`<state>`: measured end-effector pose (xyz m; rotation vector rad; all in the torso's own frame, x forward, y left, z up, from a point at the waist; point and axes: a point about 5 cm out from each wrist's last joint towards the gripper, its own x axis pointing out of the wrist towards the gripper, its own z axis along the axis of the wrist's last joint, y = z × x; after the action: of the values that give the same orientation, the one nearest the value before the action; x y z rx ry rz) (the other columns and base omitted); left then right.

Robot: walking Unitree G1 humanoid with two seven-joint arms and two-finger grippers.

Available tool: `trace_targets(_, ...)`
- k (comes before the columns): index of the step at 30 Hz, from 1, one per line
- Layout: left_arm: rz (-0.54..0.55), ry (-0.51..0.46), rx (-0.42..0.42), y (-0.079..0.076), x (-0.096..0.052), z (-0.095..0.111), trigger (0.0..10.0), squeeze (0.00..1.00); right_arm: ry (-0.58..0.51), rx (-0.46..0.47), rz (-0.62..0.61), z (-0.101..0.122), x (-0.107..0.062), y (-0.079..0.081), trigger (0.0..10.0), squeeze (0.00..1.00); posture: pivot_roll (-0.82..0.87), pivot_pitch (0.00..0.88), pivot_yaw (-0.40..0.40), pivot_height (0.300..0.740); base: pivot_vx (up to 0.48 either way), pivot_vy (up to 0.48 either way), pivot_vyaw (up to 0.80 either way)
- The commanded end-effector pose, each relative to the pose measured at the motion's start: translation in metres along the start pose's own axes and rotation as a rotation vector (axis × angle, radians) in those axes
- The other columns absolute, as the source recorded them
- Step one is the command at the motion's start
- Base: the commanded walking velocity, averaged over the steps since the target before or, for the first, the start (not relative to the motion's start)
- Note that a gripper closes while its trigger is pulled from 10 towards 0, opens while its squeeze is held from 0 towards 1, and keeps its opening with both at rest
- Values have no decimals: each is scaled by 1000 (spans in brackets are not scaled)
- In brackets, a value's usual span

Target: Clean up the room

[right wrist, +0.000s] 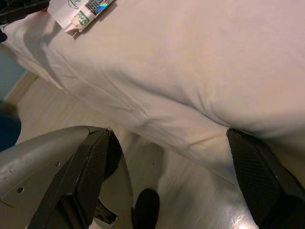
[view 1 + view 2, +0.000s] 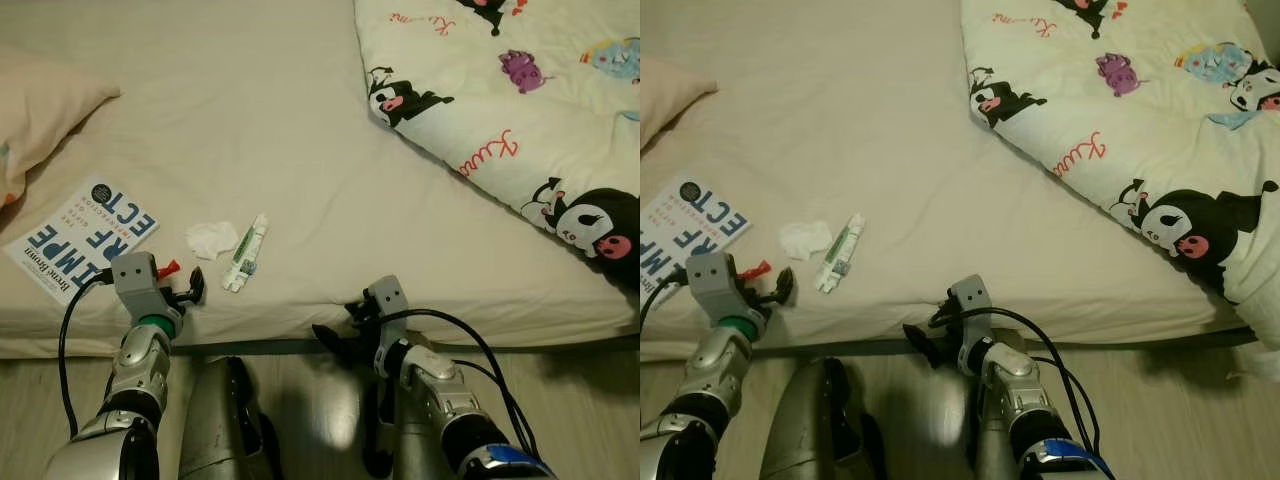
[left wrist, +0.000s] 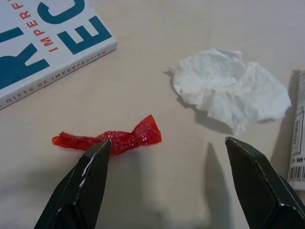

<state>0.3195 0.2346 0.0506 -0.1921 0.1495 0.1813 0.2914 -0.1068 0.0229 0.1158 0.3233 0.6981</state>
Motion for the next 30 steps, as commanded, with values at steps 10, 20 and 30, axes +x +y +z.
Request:
trace_targets(10, -7, -69, 48, -10, 7, 16, 10000, 0, 49, 45, -39, -18, -22, -5, 10000, 0, -227, 355, 75, 577, 0, 0, 0)
trace_targets(20, 92, -13, 192, 13, -11, -9, 10000, 0, 26, 46, -53, -13, -39, -5, 10000, 0, -254, 415, 64, 577, 0, 0, 0)
trace_targets(30, 134, -241, 131, 23, 4, 46, 10000, 0, 20, 45, -53, -7, -43, -4, 10000, 0, -246, 431, 53, 577, 0, 0, 0)
